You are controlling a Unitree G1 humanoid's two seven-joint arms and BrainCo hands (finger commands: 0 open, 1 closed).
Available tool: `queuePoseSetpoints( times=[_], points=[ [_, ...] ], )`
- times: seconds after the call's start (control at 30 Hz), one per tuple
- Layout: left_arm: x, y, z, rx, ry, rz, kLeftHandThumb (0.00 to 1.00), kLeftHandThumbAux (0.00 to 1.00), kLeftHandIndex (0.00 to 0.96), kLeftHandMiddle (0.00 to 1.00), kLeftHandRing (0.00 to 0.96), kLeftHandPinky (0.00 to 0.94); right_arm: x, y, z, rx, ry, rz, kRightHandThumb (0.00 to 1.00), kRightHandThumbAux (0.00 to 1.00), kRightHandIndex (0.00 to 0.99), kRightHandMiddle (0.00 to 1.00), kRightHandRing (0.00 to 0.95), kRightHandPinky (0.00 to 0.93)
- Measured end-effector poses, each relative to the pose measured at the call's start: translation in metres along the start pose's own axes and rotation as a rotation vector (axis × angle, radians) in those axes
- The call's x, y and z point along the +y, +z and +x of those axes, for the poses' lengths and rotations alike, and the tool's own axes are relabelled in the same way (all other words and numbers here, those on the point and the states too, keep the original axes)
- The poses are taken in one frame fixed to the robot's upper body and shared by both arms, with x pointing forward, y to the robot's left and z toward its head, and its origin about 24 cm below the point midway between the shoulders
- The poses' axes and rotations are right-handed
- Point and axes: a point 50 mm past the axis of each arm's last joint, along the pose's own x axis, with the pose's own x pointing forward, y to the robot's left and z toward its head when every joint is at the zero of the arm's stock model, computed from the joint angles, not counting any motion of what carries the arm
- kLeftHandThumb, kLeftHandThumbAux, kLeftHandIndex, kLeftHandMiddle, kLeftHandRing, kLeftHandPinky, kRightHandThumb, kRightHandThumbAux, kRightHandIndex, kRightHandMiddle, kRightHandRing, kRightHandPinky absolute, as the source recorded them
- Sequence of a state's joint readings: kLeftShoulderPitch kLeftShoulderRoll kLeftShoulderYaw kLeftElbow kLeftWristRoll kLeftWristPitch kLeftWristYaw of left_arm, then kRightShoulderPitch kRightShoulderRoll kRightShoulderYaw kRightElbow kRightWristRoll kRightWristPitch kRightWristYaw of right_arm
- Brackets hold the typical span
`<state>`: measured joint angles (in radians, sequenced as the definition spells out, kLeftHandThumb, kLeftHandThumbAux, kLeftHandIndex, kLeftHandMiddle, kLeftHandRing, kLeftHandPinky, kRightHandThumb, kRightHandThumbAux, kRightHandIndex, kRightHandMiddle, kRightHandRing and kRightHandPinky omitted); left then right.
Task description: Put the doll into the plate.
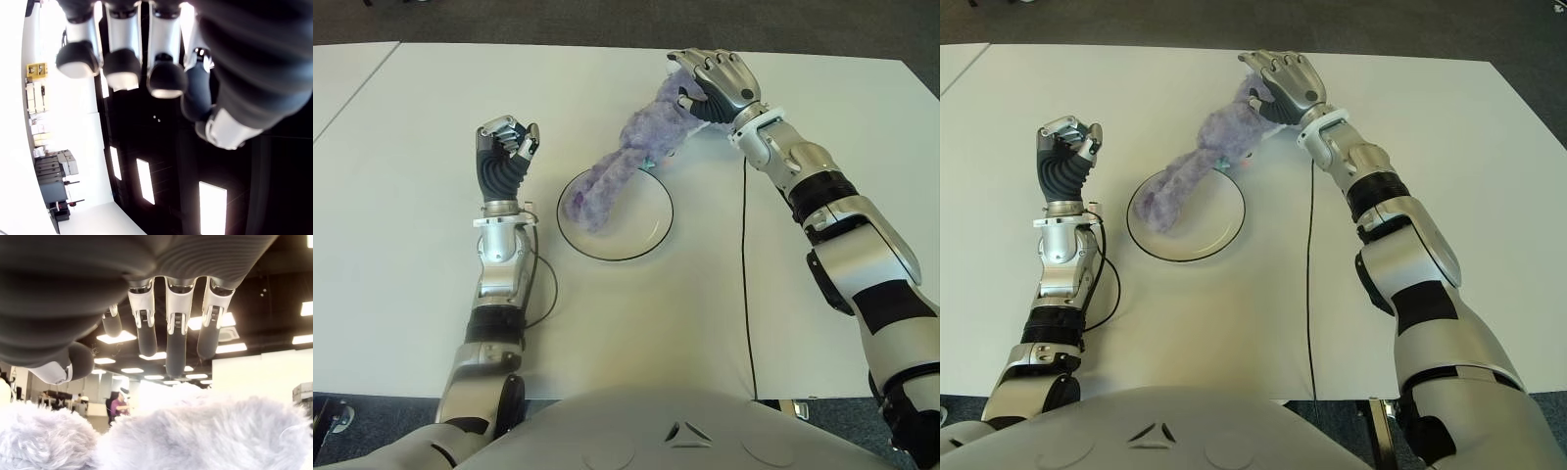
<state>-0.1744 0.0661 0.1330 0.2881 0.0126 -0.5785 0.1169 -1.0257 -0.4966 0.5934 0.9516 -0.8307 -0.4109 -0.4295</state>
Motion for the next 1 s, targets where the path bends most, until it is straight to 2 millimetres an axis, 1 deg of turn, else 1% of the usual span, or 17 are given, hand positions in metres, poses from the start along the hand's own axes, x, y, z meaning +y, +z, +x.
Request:
queuePoseSetpoints(
  times=[0.03,0.1,0.2,0.3,0.5,0.83,1.0],
  points=[
    [0.000,0.000,0.000,0.001,0.000,0.000,0.714,0.706,0.443,0.868,0.880,0.868,0.000,0.000,0.000,-0.002,0.002,0.000,0.663,0.344,0.020,0.008,0.028,0.134],
    [0.000,-0.001,0.000,0.004,0.000,0.000,0.715,0.706,0.444,0.867,0.880,0.869,-0.002,0.000,-0.002,-0.011,0.007,0.000,0.644,0.319,0.008,0.003,0.011,0.077],
    [0.000,-0.002,0.000,0.009,0.001,-0.001,0.714,0.706,0.444,0.866,0.880,0.869,-0.005,-0.001,-0.004,-0.029,0.019,0.000,0.616,0.284,0.002,0.001,0.003,0.035],
    [0.000,-0.002,-0.001,0.011,0.001,-0.001,0.714,0.706,0.444,0.866,0.880,0.869,-0.009,-0.003,-0.006,-0.045,0.030,-0.003,0.597,0.255,0.000,0.000,0.001,0.015],
    [0.001,-0.003,0.000,0.012,0.002,0.000,0.715,0.705,0.444,0.864,0.880,0.872,-0.020,-0.010,-0.011,-0.067,0.048,-0.009,0.573,0.215,0.000,0.000,0.000,0.005],
    [0.001,-0.004,0.000,0.017,0.003,-0.005,0.715,0.705,0.444,0.864,0.881,0.873,-0.035,-0.017,-0.016,-0.084,0.038,0.013,0.565,0.198,0.000,0.000,0.000,0.000],
    [0.001,-0.004,0.000,0.019,0.001,-0.007,0.715,0.705,0.444,0.865,0.881,0.872,-0.038,-0.017,-0.016,-0.092,0.043,0.021,0.553,0.194,0.000,0.000,0.000,0.000]
  ],
)
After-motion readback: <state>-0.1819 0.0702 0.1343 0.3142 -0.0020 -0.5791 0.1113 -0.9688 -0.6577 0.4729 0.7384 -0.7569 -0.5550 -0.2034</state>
